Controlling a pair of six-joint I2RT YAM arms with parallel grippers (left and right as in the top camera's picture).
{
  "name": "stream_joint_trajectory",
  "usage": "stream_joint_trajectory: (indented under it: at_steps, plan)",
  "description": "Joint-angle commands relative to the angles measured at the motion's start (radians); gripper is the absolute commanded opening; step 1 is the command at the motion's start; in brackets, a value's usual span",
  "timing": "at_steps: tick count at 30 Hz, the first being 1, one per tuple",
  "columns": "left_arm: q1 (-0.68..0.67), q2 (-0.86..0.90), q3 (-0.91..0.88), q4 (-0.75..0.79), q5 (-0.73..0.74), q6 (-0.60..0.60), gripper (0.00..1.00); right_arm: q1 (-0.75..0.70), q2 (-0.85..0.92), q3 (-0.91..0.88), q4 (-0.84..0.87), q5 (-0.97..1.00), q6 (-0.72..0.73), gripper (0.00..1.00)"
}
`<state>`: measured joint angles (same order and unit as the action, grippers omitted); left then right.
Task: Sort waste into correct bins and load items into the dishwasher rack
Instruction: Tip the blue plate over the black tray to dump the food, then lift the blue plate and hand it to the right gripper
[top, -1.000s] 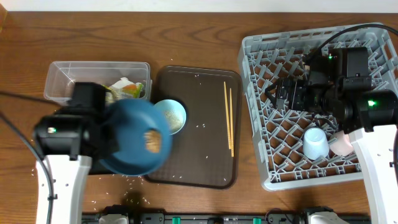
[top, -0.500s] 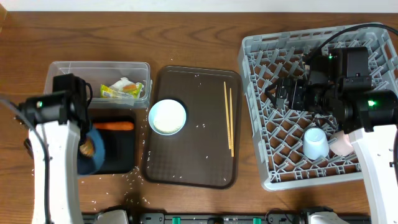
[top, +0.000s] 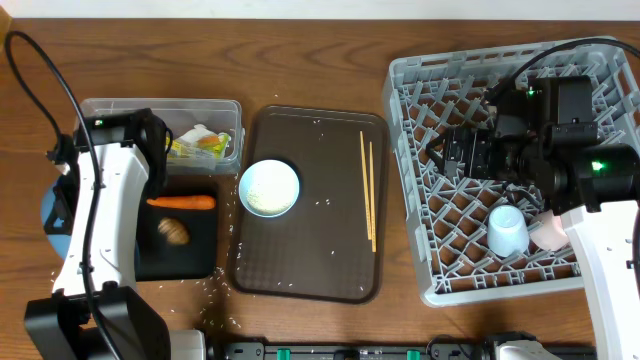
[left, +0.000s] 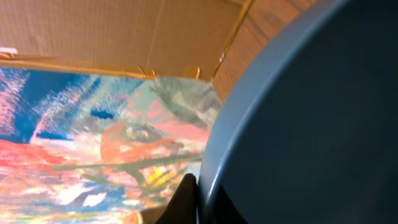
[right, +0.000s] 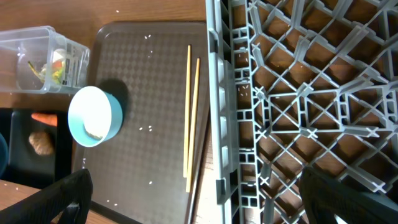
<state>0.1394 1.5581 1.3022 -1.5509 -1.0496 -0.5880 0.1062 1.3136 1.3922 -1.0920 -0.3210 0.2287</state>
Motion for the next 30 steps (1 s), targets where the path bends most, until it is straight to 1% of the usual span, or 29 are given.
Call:
stream_joint_trajectory:
  at_steps: [1,7,9,10,14,18,21,23,27,28,30]
  plan:
    - [-0.01,-0.014,0.018,0.006,-0.085,-0.016,0.06,0.013,0.002,0.001,-0.001,0.003,-0.028,0.99]
    - [-0.026,-0.055,0.019,-0.022,-0.022,-0.019,0.06,0.013,0.002,0.001,-0.001,0.003,-0.027,0.99]
    - [-0.044,-0.088,0.029,-0.031,0.019,-0.015,0.06,0.013,0.002,0.001,-0.001,0.003,-0.027,0.99]
    - [-0.055,-0.106,0.04,-0.031,0.054,-0.01,0.06,0.013,0.002,0.001,0.0,0.002,-0.027,0.99]
    - [-0.141,-0.196,0.124,-0.034,0.248,0.07,0.06,0.013,0.002,0.001,0.011,-0.026,-0.027,0.99]
    - [-0.24,-0.285,0.177,-0.021,0.444,0.079,0.06,0.013,0.002,0.001,0.04,-0.108,-0.027,0.99]
    - [-0.32,-0.353,0.18,0.081,0.687,0.079,0.06,0.013,0.001,0.001,0.077,-0.188,-0.029,0.99]
    - [-0.36,-0.385,0.18,0.159,0.798,0.079,0.06,0.016,0.002,0.001,0.11,-0.253,-0.029,0.97]
    - [-0.45,-0.408,0.18,0.306,0.865,0.098,0.06,0.06,0.002,0.001,0.204,-0.458,-0.055,0.91]
    - [-0.471,-0.405,0.18,0.334,0.877,0.101,0.06,0.082,0.001,0.001,0.235,-0.491,-0.055,0.9]
    - [-0.518,-0.398,0.18,0.386,0.885,0.125,0.06,0.136,0.002,0.001,0.282,-0.493,-0.055,0.9]
